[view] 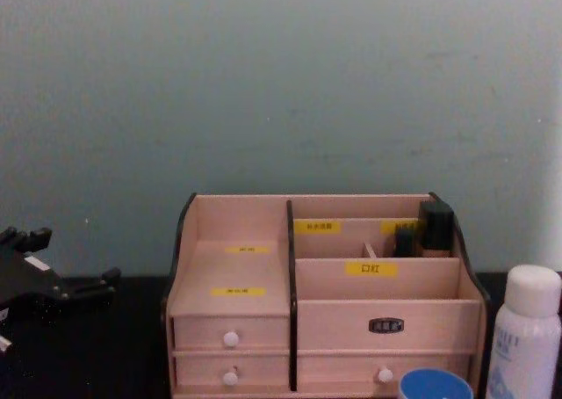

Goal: Pick up the facial cleanser and watermelon frost from the table and place them into the tiered storage box.

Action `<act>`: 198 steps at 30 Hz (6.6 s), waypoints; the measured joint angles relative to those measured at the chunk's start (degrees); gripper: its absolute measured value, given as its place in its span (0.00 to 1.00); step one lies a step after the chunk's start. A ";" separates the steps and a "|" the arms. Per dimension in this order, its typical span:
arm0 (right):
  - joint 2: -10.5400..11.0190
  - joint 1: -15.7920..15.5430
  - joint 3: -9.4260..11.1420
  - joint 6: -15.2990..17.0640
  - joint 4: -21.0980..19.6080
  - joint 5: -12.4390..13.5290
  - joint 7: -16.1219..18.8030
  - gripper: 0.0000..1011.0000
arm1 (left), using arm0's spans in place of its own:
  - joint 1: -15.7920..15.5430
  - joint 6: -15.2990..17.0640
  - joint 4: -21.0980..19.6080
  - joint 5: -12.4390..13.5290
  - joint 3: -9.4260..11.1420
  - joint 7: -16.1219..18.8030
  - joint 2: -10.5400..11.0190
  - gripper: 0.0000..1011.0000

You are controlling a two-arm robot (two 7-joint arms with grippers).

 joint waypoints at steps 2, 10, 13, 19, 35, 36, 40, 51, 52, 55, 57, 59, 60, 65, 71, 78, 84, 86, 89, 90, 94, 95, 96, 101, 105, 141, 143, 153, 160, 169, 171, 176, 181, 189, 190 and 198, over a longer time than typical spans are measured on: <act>0.00 0.00 0.00 0.00 0.00 0.00 0.00 0.99 | 0.00 0.00 0.00 0.00 0.00 0.00 0.00 0.99; 0.00 0.00 0.00 0.00 0.00 0.00 0.00 0.99 | 0.00 0.00 0.00 0.00 0.00 0.00 0.00 0.99; 0.00 0.00 0.00 0.00 0.00 0.00 0.00 0.99 | 0.00 0.00 0.00 0.00 0.00 0.00 0.00 0.99; 0.00 0.00 0.00 0.00 0.00 0.00 0.00 0.99 | 0.00 0.00 0.00 0.00 0.00 0.00 0.00 0.99; 0.00 0.00 0.00 0.00 0.00 0.00 0.00 0.99 | 0.00 0.00 0.00 0.00 0.00 0.00 0.00 0.99; 0.00 0.00 0.00 0.00 0.00 0.00 0.00 0.99 | 0.00 0.00 0.00 0.00 0.00 0.00 0.00 0.99; 0.00 0.00 0.00 0.00 0.00 0.00 0.00 0.99 | 0.00 0.00 0.00 0.00 0.00 0.00 0.00 0.99; -0.16 -0.23 0.46 0.01 -0.08 -0.02 0.27 0.99 | 0.00 0.00 0.00 0.00 0.00 0.00 0.00 0.99; -0.18 -0.36 0.60 0.03 -0.21 -0.02 0.42 0.99 | 0.00 0.00 0.00 0.00 0.00 0.00 0.00 0.99; -0.09 -1.10 1.27 0.36 -1.07 0.22 1.02 0.99 | 0.00 0.00 0.00 0.00 0.00 0.00 0.00 0.99; 0.22 -2.00 1.84 0.93 -2.11 0.63 1.55 0.99 | 0.00 0.00 0.00 0.00 0.00 0.00 0.00 0.99; 0.50 -2.77 2.29 1.47 -2.99 1.09 1.95 0.99 | 0.00 0.00 0.00 0.00 0.00 0.00 0.00 0.99; 0.81 -3.60 2.77 1.96 -3.88 1.62 2.39 0.99 | 0.00 0.00 0.00 0.00 0.00 0.00 0.00 0.99; 2.24 -6.93 4.48 3.84 -7.43 3.34 3.63 0.99 | 0.00 0.00 0.00 0.00 0.00 0.00 0.00 0.99; 4.19 -10.56 6.47 6.23 -11.20 5.78 5.87 0.99 | 0.00 0.00 0.00 0.00 0.00 0.00 0.00 0.99; 7.27 -14.62 8.51 9.09 -15.40 9.09 10.55 0.99 | 0.00 0.00 0.00 0.00 0.00 0.00 0.00 0.99; 8.87 -16.84 9.78 10.84 -17.41 11.96 15.17 0.99 | 0.00 0.00 0.00 0.00 0.00 0.00 0.00 0.99; 8.90 -17.02 10.00 11.10 -17.53 12.77 16.88 0.99 | 0.00 0.00 0.00 0.00 0.00 0.00 0.00 0.99; 8.45 -16.84 10.05 11.26 -17.35 13.48 18.69 0.99 | 0.00 0.00 0.00 0.00 0.00 0.00 0.00 0.99; 8.45 -16.84 10.05 11.26 -17.35 13.48 18.69 0.99 | 0.00 0.00 0.00 0.00 0.00 0.00 0.00 0.99; 6.91 -15.71 9.81 11.59 -16.44 13.99 20.64 0.99 | 0.00 0.00 0.00 0.00 0.00 0.00 0.00 0.99; 6.40 -15.32 9.71 11.62 -16.11 14.00 21.11 0.99 | 0.00 0.00 0.00 0.00 0.00 0.00 0.00 0.99; 6.12 -15.12 9.65 11.62 -15.92 14.00 21.36 0.99 | 0.00 0.00 0.00 0.00 0.00 0.00 0.00 0.99; 4.33 -13.60 9.18 11.69 -14.49 13.73 22.78 0.99 | 0.00 0.00 0.00 0.00 0.00 0.00 0.00 0.99; 3.25 -12.64 9.00 11.76 -13.62 13.15 23.55 0.99 | 0.00 0.00 0.00 0.00 0.00 0.00 0.00 0.99; -1.54 -8.14 8.23 11.70 -8.72 9.76 26.89 0.99 | 0.00 0.00 0.00 0.00 0.00 0.00 0.00 0.99; -1.53 -8.15 8.24 11.70 -8.72 9.79 26.89 0.98 | 0.00 0.00 0.00 0.00 0.00 0.00 0.00 0.99; -1.49 -8.20 8.25 11.68 -8.75 9.89 26.85 0.74 | 0.00 0.00 0.00 0.00 0.00 0.00 0.00 0.99; -1.46 -8.23 8.26 11.67 -8.77 9.92 26.82 0.58 | 0.00 0.00 0.00 0.00 0.00 0.00 0.00 0.99; -1.46 -8.24 8.26 11.66 -8.80 9.96 26.81 0.58 | 0.00 0.00 0.00 0.00 0.00 0.00 0.00 0.99; -1.35 -8.64 8.55 11.63 -9.23 10.17 26.82 0.58 | 0.00 0.00 0.00 0.00 0.00 0.00 0.00 0.99; -0.16 -10.51 10.30 11.76 -11.98 11.83 27.38 0.58 | 0.00 0.00 0.00 0.00 0.00 0.00 0.00 0.99; 1.25 -12.24 11.93 12.53 -14.96 13.78 27.94 0.58 | 0.00 0.00 0.00 0.00 0.00 0.00 0.00 0.99; 2.87 -12.48 14.01 13.23 -19.46 17.03 28.42 0.58 | 0.00 0.00 0.00 0.00 0.00 0.00 0.00 0.99; 2.88 -12.09 14.02 13.26 -19.63 17.24 28.43 0.58 | 0.00 0.00 0.00 0.00 0.00 0.00 0.00 0.99; 1.73 -6.67 12.30 13.96 -18.51 18.12 28.48 0.58 | 0.00 0.00 0.00 0.00 0.00 0.00 0.00 0.99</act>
